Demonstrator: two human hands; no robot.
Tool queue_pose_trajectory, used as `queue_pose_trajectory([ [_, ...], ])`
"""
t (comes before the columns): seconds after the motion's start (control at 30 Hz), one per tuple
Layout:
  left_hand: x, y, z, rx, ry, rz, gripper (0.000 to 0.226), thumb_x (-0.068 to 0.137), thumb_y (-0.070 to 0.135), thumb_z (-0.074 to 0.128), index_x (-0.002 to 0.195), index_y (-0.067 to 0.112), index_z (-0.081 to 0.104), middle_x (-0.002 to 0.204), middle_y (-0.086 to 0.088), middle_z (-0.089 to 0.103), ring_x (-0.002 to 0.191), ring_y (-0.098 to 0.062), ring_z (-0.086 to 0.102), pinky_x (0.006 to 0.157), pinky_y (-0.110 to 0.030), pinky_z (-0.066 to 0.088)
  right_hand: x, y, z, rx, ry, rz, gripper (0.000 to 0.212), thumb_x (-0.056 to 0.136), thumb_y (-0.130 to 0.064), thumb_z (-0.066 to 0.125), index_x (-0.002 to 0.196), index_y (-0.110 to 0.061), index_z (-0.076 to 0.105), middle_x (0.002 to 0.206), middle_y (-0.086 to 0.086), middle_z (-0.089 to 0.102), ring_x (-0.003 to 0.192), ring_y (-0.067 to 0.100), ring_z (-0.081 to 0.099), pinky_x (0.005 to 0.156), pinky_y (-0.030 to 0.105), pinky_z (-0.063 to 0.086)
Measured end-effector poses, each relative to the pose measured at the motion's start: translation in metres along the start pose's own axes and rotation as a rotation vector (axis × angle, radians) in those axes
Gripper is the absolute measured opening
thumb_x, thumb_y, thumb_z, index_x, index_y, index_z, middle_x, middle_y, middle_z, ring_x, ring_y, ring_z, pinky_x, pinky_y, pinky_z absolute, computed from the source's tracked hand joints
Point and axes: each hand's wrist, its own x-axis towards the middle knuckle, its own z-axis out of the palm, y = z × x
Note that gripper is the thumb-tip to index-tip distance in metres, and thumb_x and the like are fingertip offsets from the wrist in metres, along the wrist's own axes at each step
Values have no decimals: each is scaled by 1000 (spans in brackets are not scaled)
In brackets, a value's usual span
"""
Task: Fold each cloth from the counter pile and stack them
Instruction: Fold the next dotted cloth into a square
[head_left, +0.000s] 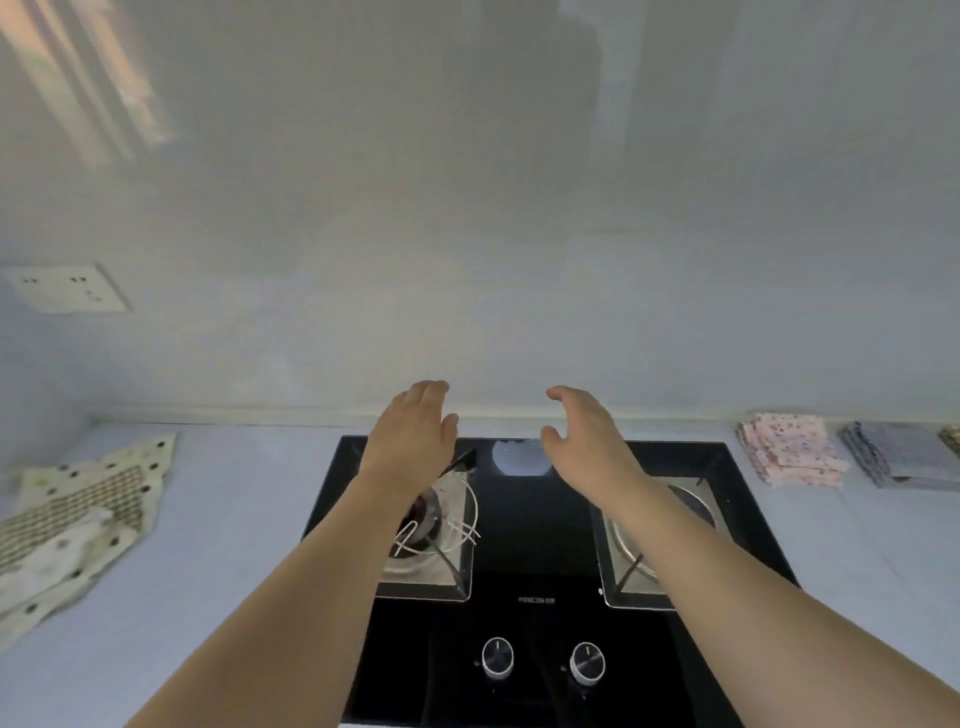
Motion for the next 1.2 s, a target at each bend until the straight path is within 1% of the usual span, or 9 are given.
queue_pose_trajectory([
  [0.2, -17, -91, -32, -25, 56, -80, 45, 100, 27, 43, 144, 13, 39, 147, -2, 42, 133, -23, 40, 108, -35, 34, 18, -72, 62, -24, -45, -86, 50, 95, -17, 52, 142, -18, 38, 147, -2, 39, 135, 16, 37, 112, 35, 33],
  [0.33, -22, -155, -55, -42, 89, -90, 45, 101, 27, 43, 143, 14, 39, 147, -2, 43, 133, -22, 40, 109, -34, 34, 29, -130, 106, -45, -81, -113, 49, 95, -14, 49, 143, -14, 38, 148, 2, 38, 136, 18, 36, 114, 32, 28],
  [0.47, -33, -230, -77, -44, 88, -100, 44, 100, 27, 44, 142, 14, 41, 146, -2, 44, 131, -22, 42, 107, -34, 36, 33, -187, 159, -54, -111, -131, 49, 95, -14, 48, 143, -13, 37, 148, 3, 37, 131, 22, 43, 112, 32, 31],
  [0.57, -51, -286, -95, -60, 101, -163, 43, 100, 25, 45, 140, 12, 43, 144, -3, 45, 130, -24, 43, 105, -35, 36, 35, -221, 200, -74, -158, -179, 49, 95, -15, 48, 143, -13, 37, 148, 2, 38, 135, 18, 37, 112, 28, 27],
  [0.7, -80, -354, -114, -47, 128, -290, 42, 99, 25, 46, 139, 12, 45, 143, -4, 47, 130, -24, 43, 106, -37, 37, 43, -261, 250, -100, -247, -254, 49, 94, -16, 49, 142, -14, 39, 145, 3, 41, 130, 19, 41, 111, 30, 31],
  [0.8, -106, -398, -121, -21, 137, -372, 40, 98, 22, 47, 137, 13, 48, 141, -2, 48, 130, -23, 43, 105, -34, 36, 45, -285, 291, -88, -302, -307, 48, 94, -17, 49, 142, -15, 39, 146, 1, 41, 133, 18, 38, 111, 29, 30],
  [0.93, -136, -475, -119, -6, 93, -458, 36, 95, 18, 49, 131, 14, 53, 136, 0, 51, 127, -23, 44, 101, -34, 39, 41, -319, 367, -82, -424, -357, 47, 96, -20, 47, 142, -18, 39, 146, -3, 40, 134, 15, 37, 111, 29, 31],
  [1.07, -157, -550, -93, -56, -35, -524, 36, 92, 15, 50, 126, 19, 57, 130, 3, 52, 120, -20, 49, 91, -28, 42, 40, -338, 450, -127, -574, -373, 45, 96, -20, 46, 141, -18, 40, 145, -4, 40, 132, 14, 39, 109, 27, 33],
  [1.2, -170, -612, -54, -99, -130, -491, 40, 90, 20, 54, 129, 26, 53, 134, 11, 48, 118, -13, 47, 84, -21, 37, 57, -342, 533, -189, -622, -406, 48, 96, -18, 45, 143, -21, 36, 147, -4, 37, 128, 15, 41, 106, 27, 35],
])
